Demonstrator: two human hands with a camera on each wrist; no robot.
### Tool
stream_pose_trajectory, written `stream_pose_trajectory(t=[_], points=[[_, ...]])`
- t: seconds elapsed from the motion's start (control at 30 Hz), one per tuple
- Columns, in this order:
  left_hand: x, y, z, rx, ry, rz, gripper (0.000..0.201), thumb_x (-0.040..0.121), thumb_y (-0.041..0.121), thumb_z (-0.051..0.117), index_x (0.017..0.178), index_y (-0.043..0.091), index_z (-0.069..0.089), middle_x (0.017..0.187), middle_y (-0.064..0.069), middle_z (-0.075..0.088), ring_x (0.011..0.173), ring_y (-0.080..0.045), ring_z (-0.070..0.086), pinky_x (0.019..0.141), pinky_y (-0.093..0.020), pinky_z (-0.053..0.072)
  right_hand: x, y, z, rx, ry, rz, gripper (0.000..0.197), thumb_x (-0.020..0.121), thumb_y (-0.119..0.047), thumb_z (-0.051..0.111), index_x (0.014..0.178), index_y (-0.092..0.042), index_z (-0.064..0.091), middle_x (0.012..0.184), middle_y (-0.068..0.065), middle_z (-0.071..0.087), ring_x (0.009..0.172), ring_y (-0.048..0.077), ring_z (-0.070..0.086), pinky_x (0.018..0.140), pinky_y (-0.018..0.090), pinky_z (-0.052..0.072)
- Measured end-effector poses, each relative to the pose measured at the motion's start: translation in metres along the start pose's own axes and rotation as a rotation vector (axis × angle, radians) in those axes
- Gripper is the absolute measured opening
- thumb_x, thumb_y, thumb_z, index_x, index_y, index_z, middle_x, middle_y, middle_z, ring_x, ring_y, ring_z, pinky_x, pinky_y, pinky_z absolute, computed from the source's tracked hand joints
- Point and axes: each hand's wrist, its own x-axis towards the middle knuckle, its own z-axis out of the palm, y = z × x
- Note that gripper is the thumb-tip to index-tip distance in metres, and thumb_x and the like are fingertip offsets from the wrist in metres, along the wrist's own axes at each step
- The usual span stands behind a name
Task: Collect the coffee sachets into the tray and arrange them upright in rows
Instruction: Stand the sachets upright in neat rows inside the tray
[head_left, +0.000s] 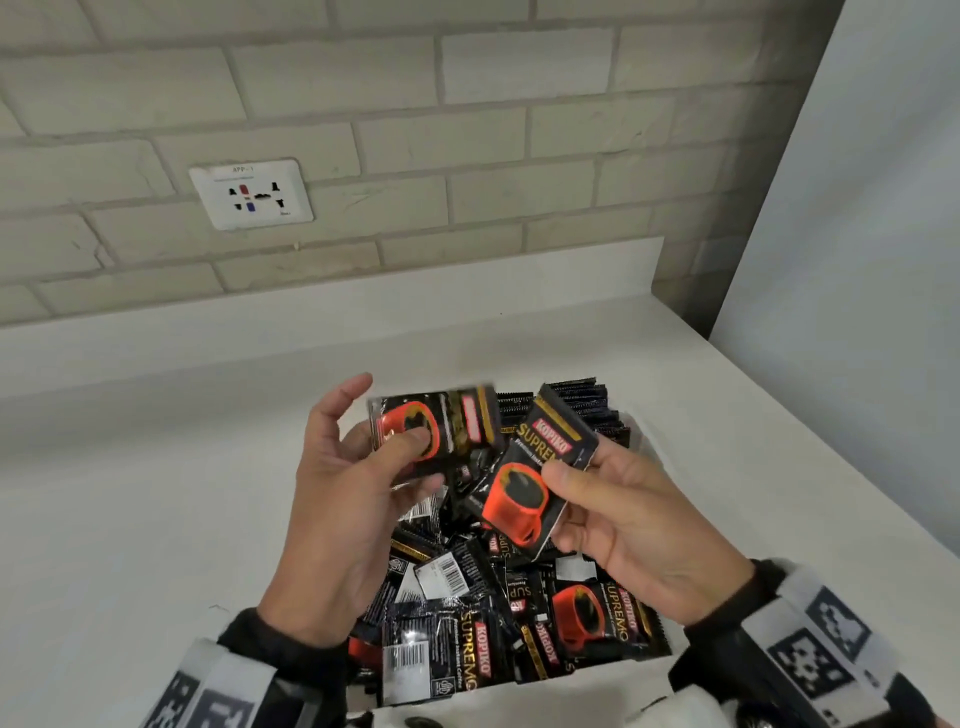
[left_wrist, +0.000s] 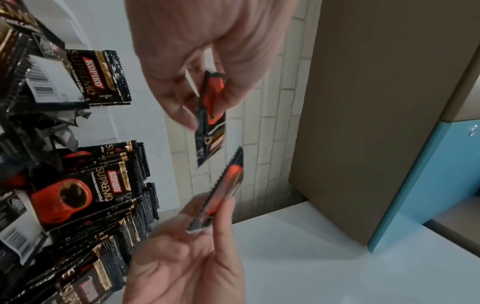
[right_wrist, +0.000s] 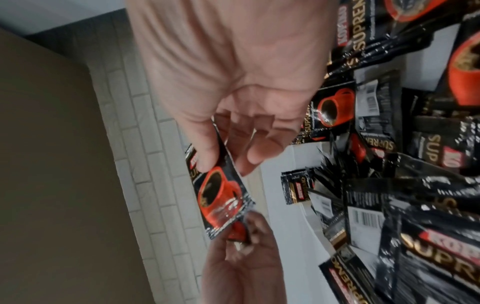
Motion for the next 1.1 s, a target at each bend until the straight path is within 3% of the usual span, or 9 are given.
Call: stream_pose_trajectory(t=[0.13, 0.27, 0.37, 0.47, 0.57, 0.7, 0.77, 0.93, 1.1], points=[[-0.005, -0.005, 0.005, -0.04, -0.039, -0.094, 0.047, 0.079, -0.015, 0.053, 0.101, 0.027, 0.058, 0.089, -0.01, 0.065, 0.058, -0.011, 0.063, 0.046, -0.026, 0.048, 0.001, 0.005, 0.01, -0.041, 0.017, 0.019, 0.043, 0.062, -0.017, 0.066, 0.103, -0.008, 0.057, 0.078, 0.011, 0.067, 0.056, 0.016, 0.054, 0.042, 0.018, 0.044], [-0.016, -0.015, 0.011, -0.079, -0.137, -0.18, 0.03, 0.069, -0.003, 0.055, 0.091, 0.016, 0.06, 0.075, -0.004, 0.071, 0.056, -0.012, 0.065, 0.046, -0.027, 0.054, 0.005, 0.009, 0.014, -0.046, 0.072, 0.012, 0.043, 0.061, -0.017, 0.067, 0.102, -0.01, 0.056, 0.078, 0.009, 0.068, 0.054, 0.014, 0.055, 0.041, 0.017, 0.043], [-0.02, -0.024, 0.012, 0.001, -0.199, -0.187, 0.023, 0.084, -0.002, 0.049, 0.087, 0.016, 0.062, 0.071, 0.002, 0.071, 0.055, -0.009, 0.064, 0.047, -0.024, 0.054, 0.005, 0.007, 0.014, -0.108, 0.075, -0.015, 0.036, 0.063, -0.017, 0.066, 0.098, -0.012, 0.06, 0.077, 0.005, 0.068, 0.052, 0.011, 0.055, 0.041, 0.016, 0.043], [-0.021, -0.027, 0.007, 0.146, -0.283, -0.159, 0.017, 0.09, 0.019, 0.046, 0.092, 0.015, 0.062, 0.079, -0.001, 0.073, 0.068, -0.009, 0.068, 0.059, -0.019, 0.054, 0.003, 0.003, 0.01, -0.197, 0.105, -0.036, 0.019, 0.074, -0.012, 0.065, 0.093, -0.015, 0.064, 0.077, 0.007, 0.067, 0.055, 0.012, 0.055, 0.042, 0.016, 0.044], [-0.026, -0.025, 0.004, 0.372, -0.374, -0.036, 0.033, 0.077, 0.041, 0.049, 0.098, 0.02, 0.062, 0.092, 0.004, 0.074, 0.085, -0.009, 0.07, 0.074, -0.017, 0.052, 0.002, 0.002, 0.007, -0.252, 0.144, -0.061, 0.017, 0.081, -0.009, 0.062, 0.096, -0.018, 0.064, 0.081, 0.008, 0.066, 0.06, 0.014, 0.055, 0.043, 0.017, 0.045], [-0.027, -0.026, 0.004, 0.558, -0.366, 0.072, 0.026, 0.078, 0.021, 0.063, 0.102, 0.03, 0.057, 0.091, 0.021, 0.068, 0.081, 0.001, 0.066, 0.068, -0.016, 0.052, 0.002, 0.002, 0.011, -0.37, 0.12, -0.093, 0.019, 0.082, -0.013, 0.063, 0.098, -0.024, 0.061, 0.082, 0.003, 0.067, 0.06, 0.012, 0.057, 0.046, 0.018, 0.046], [-0.023, -0.028, 0.0, 0.62, -0.346, 0.081, 0.027, 0.084, 0.01, 0.061, 0.101, 0.03, 0.057, 0.087, 0.019, 0.069, 0.077, -0.003, 0.067, 0.064, -0.019, 0.053, 0.002, -0.001, 0.012, -0.529, 0.133, -0.141, 0.024, 0.081, -0.019, 0.065, 0.098, -0.032, 0.055, 0.091, -0.004, 0.066, 0.061, 0.006, 0.059, 0.052, 0.018, 0.05], [-0.022, -0.029, -0.006, 0.739, -0.39, 0.119, 0.021, 0.088, 0.015, 0.056, 0.099, 0.033, 0.056, 0.083, 0.013, 0.07, 0.074, -0.004, 0.066, 0.068, -0.022, 0.053, 0.0, -0.032, 0.01, -0.94, 0.081, -0.396, 0.065, 0.073, -0.03, 0.072, 0.114, -0.058, 0.03, 0.124, -0.028, 0.04, 0.105, -0.004, 0.05, 0.086, 0.016, 0.047], [-0.024, -0.027, -0.003, 0.824, -0.44, 0.161, 0.014, 0.087, 0.025, 0.054, 0.096, 0.036, 0.056, 0.083, 0.01, 0.07, 0.079, 0.0, 0.065, 0.072, -0.021, 0.051, 0.003, -0.06, 0.018, -1.407, -0.206, -0.38, 0.054, 0.085, -0.015, 0.062, 0.131, -0.038, 0.045, 0.123, -0.02, 0.055, 0.109, -0.005, 0.049, 0.094, 0.014, 0.04]])
